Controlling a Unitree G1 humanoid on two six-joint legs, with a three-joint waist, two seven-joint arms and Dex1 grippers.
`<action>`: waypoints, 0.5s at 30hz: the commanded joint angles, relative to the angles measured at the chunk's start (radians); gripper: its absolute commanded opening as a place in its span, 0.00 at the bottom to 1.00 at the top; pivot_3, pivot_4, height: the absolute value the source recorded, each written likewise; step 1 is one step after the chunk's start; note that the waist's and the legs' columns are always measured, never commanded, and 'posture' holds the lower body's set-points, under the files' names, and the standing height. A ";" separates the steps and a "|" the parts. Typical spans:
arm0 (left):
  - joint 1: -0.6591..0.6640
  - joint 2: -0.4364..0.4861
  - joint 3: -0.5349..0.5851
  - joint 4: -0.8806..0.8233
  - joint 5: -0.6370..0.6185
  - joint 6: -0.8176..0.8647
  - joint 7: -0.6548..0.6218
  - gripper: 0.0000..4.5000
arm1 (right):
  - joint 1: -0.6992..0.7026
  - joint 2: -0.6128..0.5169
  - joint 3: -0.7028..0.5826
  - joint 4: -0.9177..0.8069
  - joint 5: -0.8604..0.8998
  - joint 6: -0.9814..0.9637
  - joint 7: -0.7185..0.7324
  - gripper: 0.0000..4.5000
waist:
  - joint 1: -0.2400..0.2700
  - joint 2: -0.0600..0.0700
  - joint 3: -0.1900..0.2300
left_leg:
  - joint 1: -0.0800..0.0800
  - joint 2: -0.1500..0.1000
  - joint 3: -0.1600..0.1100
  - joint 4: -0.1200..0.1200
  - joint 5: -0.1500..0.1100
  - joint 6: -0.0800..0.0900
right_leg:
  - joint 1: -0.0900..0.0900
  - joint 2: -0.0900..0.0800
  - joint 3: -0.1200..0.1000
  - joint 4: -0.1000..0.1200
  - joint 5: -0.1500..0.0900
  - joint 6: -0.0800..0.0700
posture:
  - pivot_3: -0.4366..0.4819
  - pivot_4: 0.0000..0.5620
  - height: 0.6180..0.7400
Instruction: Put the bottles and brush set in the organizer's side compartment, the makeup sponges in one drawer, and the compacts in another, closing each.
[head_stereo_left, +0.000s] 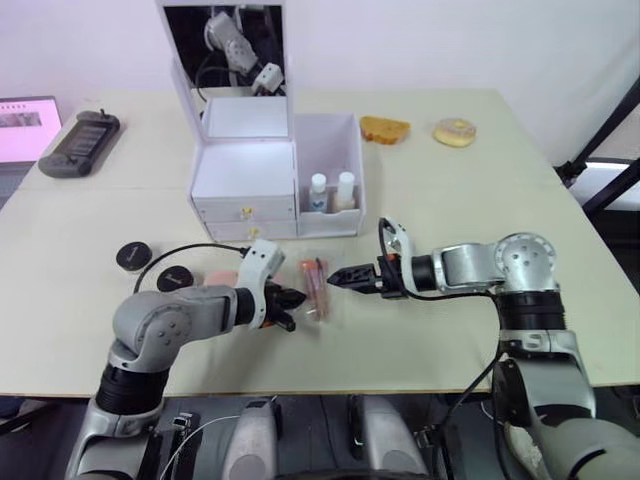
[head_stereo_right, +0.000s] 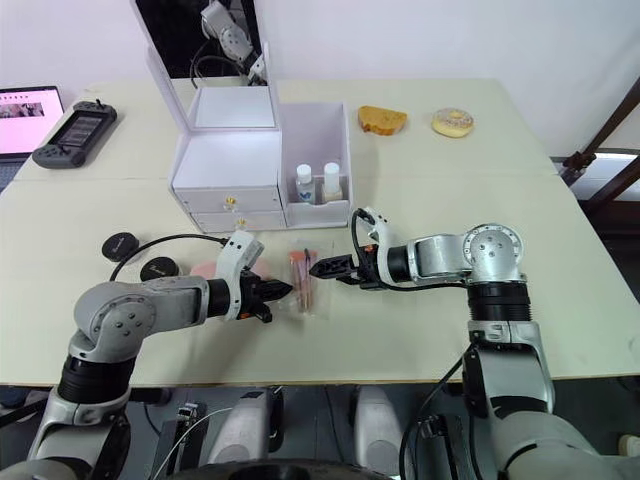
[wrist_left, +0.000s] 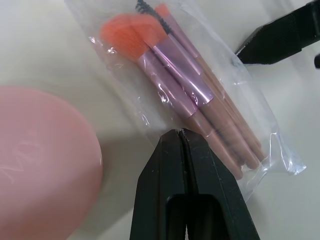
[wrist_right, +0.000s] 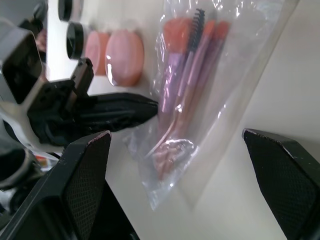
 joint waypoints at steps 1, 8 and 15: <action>0.011 0.035 -0.034 0.009 0.051 0.081 0.013 0.01 | -0.014 0.056 -0.005 0.045 -0.027 0.007 -0.034 1.00 | -0.005 0.000 -0.001 | 0.001 0.000 0.000 -0.001 0.000 0.000 | 0.000 0.000 0.000 0.000 -0.001 0.001 | 0.48 0.27 1.00; 0.006 0.128 -0.037 -0.017 0.092 0.114 -0.013 0.01 | -0.044 0.148 -0.009 0.092 -0.109 0.007 -0.021 1.00 | -0.036 0.001 -0.005 | 0.003 0.000 -0.005 -0.002 0.000 0.000 | 0.000 0.004 0.000 0.000 0.000 0.000 | 0.48 0.27 1.00; 0.004 0.139 -0.032 -0.023 0.111 0.120 -0.017 0.01 | -0.064 0.194 -0.021 0.131 -0.201 0.007 0.036 1.00 | -0.049 0.003 -0.007 | 0.003 0.001 -0.010 -0.004 0.000 0.000 | -0.002 0.007 0.000 0.000 0.000 -0.002 | 0.48 0.27 1.00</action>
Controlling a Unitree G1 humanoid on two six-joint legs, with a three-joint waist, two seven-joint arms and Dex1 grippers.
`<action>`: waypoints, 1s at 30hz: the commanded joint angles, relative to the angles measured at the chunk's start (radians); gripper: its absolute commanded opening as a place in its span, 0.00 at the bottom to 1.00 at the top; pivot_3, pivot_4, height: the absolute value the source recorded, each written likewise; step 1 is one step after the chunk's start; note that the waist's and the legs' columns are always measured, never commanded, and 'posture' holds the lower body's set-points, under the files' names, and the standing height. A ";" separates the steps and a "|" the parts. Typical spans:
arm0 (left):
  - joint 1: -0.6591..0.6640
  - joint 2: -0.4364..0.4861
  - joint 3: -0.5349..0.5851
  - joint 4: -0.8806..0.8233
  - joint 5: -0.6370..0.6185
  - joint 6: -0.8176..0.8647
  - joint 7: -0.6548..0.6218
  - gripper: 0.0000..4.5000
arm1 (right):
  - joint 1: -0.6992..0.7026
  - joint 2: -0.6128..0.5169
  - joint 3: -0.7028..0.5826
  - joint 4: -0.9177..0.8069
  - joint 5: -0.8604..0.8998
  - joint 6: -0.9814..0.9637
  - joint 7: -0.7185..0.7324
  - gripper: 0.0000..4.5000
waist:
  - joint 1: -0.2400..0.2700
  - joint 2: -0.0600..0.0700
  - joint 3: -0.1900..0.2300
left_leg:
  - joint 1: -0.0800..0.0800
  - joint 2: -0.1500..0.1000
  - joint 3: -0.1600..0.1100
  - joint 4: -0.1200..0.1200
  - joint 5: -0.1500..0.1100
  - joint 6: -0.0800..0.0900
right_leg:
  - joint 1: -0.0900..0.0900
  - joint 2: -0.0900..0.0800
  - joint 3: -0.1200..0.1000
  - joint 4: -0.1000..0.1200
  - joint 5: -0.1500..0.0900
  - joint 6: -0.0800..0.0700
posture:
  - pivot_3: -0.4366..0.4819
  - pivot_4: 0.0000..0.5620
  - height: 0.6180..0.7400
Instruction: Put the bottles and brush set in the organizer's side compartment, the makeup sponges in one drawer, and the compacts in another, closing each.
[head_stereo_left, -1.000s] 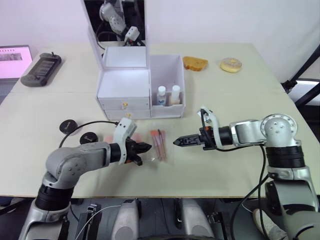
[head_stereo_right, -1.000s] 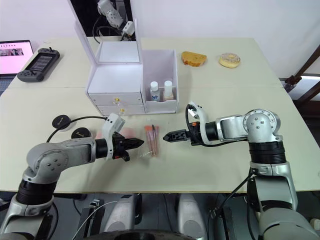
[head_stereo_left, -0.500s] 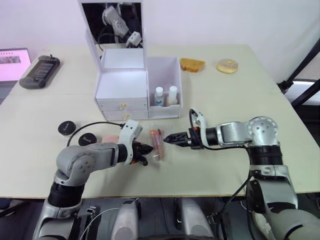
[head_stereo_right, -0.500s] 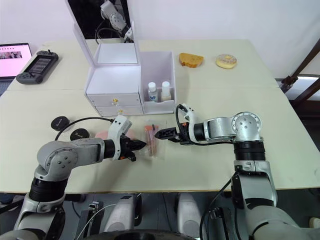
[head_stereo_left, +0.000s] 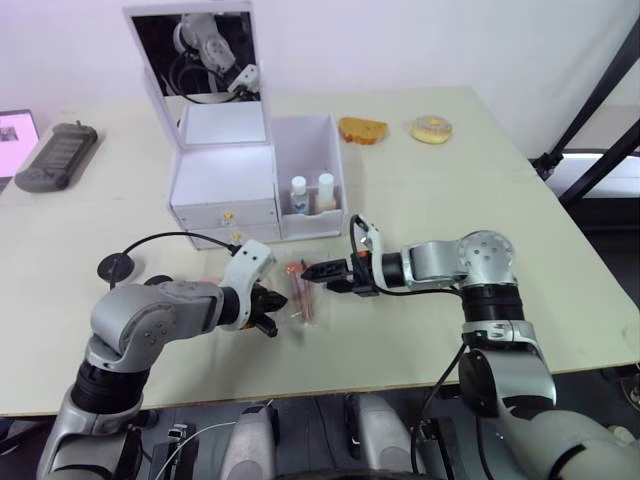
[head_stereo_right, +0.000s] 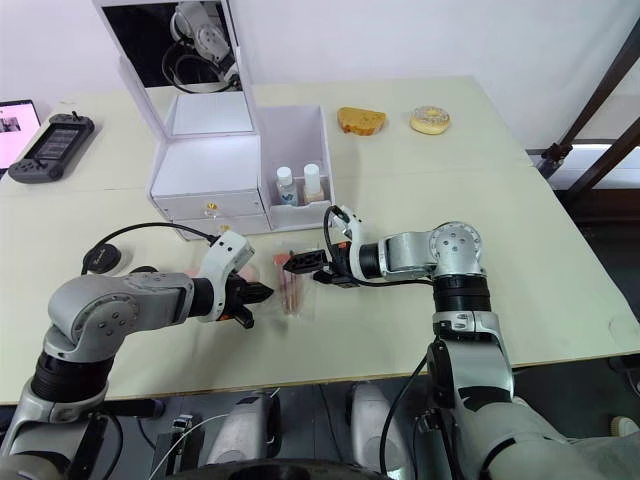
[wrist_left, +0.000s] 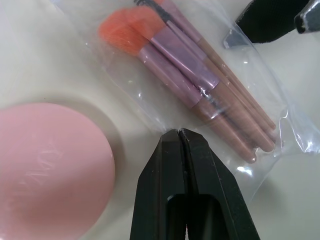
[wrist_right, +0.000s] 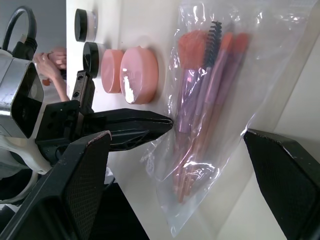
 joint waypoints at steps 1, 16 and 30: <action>0.021 0.015 -0.014 0.035 0.060 0.056 0.020 0.01 | 0.001 0.041 0.017 0.038 -0.077 0.010 0.031 1.00 | -0.001 0.000 -0.001 | 0.000 0.000 -0.001 0.000 0.000 0.000 | 0.000 0.000 0.000 0.000 0.000 0.000 | 0.48 0.27 1.00; 0.024 -0.039 0.033 0.019 0.063 0.105 0.004 0.00 | -0.021 0.116 0.046 0.085 -0.331 -0.023 0.248 0.35 | 0.001 0.009 -0.011 | 0.000 -0.002 -0.020 -0.009 0.000 0.000 | -0.002 0.012 0.001 -0.011 0.005 -0.008 | 0.48 0.27 1.00; 0.092 -0.088 0.242 -0.087 -0.013 0.170 -0.056 0.00 | 0.000 0.080 0.084 -0.052 -0.432 0.003 0.407 0.00 | 0.000 0.008 -0.014 | -0.001 -0.002 -0.024 -0.015 0.000 0.000 | -0.006 0.015 0.001 -0.014 0.006 -0.011 | 0.48 0.27 1.00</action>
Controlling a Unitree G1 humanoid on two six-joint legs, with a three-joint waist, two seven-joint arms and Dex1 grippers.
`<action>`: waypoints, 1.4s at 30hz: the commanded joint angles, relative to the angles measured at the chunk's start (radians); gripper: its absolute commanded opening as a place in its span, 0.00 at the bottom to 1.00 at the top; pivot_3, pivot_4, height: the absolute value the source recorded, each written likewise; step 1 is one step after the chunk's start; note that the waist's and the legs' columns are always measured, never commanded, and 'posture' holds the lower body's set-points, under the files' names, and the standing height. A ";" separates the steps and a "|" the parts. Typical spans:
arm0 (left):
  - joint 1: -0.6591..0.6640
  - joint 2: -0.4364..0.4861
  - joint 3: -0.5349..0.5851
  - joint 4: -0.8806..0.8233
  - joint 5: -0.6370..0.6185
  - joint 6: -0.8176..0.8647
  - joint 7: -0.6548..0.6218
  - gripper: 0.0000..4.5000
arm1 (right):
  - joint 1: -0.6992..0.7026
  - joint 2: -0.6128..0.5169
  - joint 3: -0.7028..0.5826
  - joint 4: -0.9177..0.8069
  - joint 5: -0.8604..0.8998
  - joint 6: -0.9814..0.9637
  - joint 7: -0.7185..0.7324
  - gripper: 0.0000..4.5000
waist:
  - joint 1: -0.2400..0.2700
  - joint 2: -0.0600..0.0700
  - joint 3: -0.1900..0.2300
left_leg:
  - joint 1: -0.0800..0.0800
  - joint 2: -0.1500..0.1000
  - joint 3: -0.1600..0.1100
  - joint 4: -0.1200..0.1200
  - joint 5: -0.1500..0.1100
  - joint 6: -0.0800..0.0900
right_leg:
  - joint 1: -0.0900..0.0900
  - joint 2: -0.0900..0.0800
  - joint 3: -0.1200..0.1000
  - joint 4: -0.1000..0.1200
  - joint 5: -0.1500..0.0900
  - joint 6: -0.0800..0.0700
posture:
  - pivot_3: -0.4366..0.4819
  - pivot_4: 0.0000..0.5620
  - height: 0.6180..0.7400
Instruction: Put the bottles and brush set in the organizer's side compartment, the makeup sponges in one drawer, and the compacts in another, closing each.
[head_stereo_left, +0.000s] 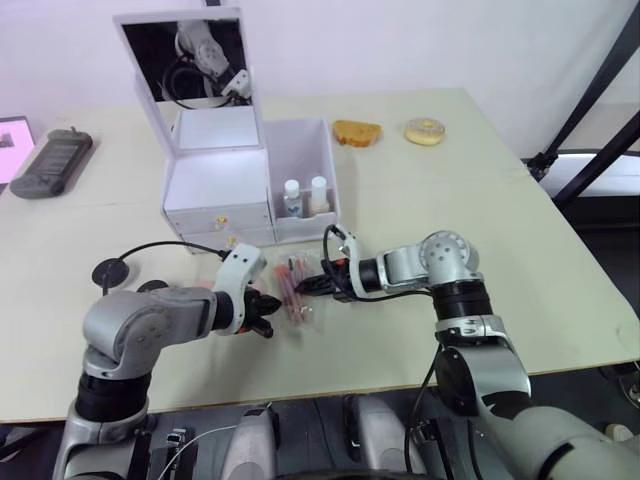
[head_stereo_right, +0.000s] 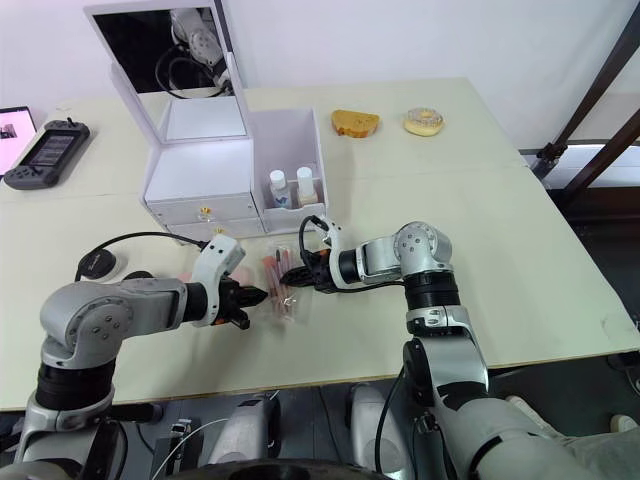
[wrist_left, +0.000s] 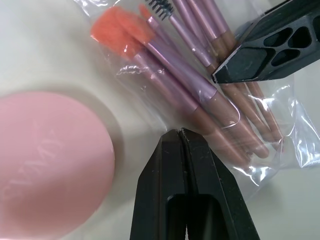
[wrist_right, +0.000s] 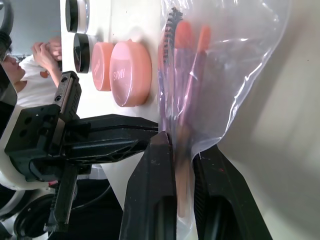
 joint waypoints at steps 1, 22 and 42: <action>0.043 -0.005 0.134 -0.055 -0.082 0.045 -0.053 0.00 | 0.018 -0.036 0.019 -0.075 0.009 0.034 0.043 0.00 | 0.002 0.000 0.001 | -0.001 0.000 0.000 0.000 0.000 0.000 | -0.001 0.000 0.000 0.000 -0.001 -0.001 | 0.48 0.27 1.00; 0.316 0.395 0.577 -0.136 -0.432 -0.288 -0.490 0.00 | -0.001 -0.595 -0.134 -0.518 0.440 -0.078 0.271 0.00 | 0.037 -0.001 0.019 | -0.019 0.000 0.001 0.001 0.000 0.000 | -0.016 -0.001 0.000 -0.004 -0.001 -0.002 | 0.48 0.27 1.00; 0.300 0.283 0.562 -0.151 -0.476 -0.735 -0.432 0.00 | -0.613 -0.304 0.203 0.478 -0.457 -1.376 0.935 0.00 | 0.027 0.001 0.024 | -0.019 0.000 0.005 0.000 0.000 0.000 | -0.017 0.000 0.003 -0.001 0.002 0.000 | 0.48 0.27 1.00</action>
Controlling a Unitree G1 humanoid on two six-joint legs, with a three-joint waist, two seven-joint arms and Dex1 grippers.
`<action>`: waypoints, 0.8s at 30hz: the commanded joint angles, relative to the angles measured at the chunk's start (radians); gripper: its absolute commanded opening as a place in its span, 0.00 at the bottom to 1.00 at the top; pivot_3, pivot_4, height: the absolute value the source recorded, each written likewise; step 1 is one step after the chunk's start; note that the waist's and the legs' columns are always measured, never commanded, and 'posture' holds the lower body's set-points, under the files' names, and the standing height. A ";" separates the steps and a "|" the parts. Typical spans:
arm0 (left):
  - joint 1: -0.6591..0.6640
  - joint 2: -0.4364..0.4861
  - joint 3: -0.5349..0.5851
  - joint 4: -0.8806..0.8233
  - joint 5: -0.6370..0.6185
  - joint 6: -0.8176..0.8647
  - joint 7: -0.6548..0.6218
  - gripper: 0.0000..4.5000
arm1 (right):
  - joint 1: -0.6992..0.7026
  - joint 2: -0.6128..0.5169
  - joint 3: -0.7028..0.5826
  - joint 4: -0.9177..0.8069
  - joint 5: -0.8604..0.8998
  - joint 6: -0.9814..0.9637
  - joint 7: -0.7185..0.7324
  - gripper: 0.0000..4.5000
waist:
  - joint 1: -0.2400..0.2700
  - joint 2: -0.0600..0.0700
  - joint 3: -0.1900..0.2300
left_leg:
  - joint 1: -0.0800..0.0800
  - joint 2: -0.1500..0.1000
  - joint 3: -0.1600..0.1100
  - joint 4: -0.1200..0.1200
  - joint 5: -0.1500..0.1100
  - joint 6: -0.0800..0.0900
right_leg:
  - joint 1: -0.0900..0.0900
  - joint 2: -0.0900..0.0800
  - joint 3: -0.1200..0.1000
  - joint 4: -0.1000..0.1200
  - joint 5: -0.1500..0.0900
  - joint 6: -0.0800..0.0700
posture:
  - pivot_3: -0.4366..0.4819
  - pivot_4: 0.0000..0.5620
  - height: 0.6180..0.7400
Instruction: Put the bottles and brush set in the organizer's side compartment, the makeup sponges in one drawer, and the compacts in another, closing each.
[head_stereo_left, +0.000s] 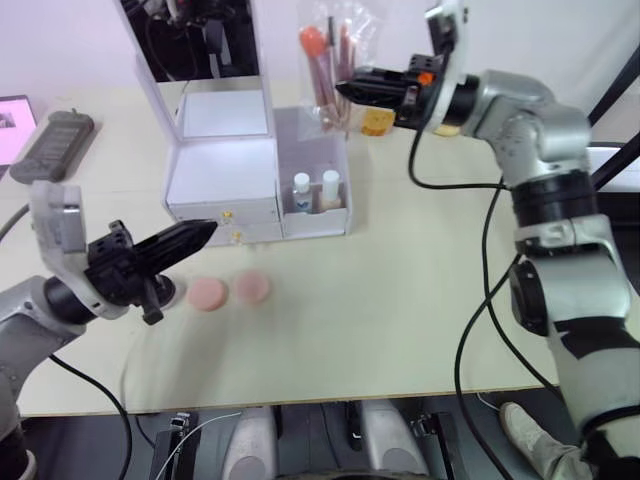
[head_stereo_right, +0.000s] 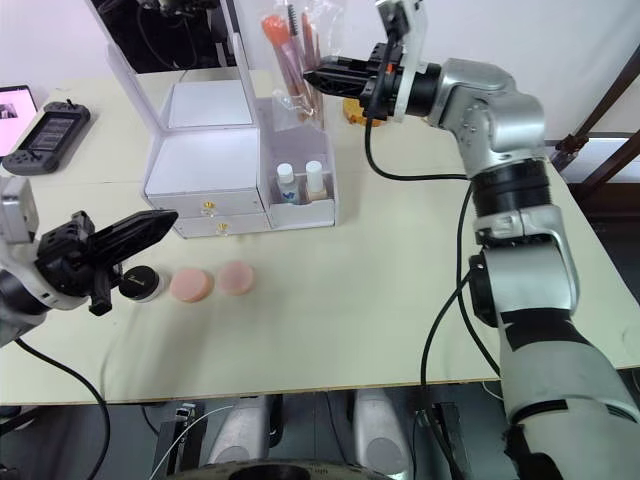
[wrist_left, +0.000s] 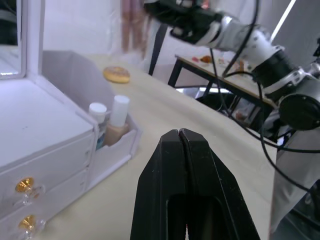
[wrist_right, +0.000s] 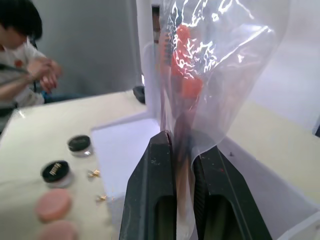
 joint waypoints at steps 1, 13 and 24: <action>0.021 0.022 0.013 -0.046 0.005 -0.052 0.011 0.00 | -0.092 0.046 -0.018 0.168 -0.072 -0.150 0.060 0.00 | 0.000 0.000 0.000 | 0.000 0.000 0.000 0.000 0.000 0.000 | 0.000 0.000 0.000 0.000 0.000 0.000 | 0.48 0.27 1.00; 0.093 0.023 -0.011 -0.111 0.044 -0.140 0.081 0.00 | -0.184 0.164 -0.101 0.517 -0.227 -0.346 0.001 0.00 | -0.002 0.001 0.001 | 0.001 0.000 0.000 0.001 0.003 -0.004 | 0.000 0.000 0.001 0.003 -0.001 -0.004 | 0.48 0.27 1.00; 0.141 0.033 -0.020 -0.116 0.055 -0.191 0.098 0.00 | -0.170 0.204 -0.129 0.573 -0.354 -0.426 -0.111 0.00 | -0.002 0.001 0.001 | 0.003 0.000 0.000 0.002 0.003 -0.005 | 0.000 0.001 0.002 0.006 -0.001 -0.004 | 0.48 0.27 1.00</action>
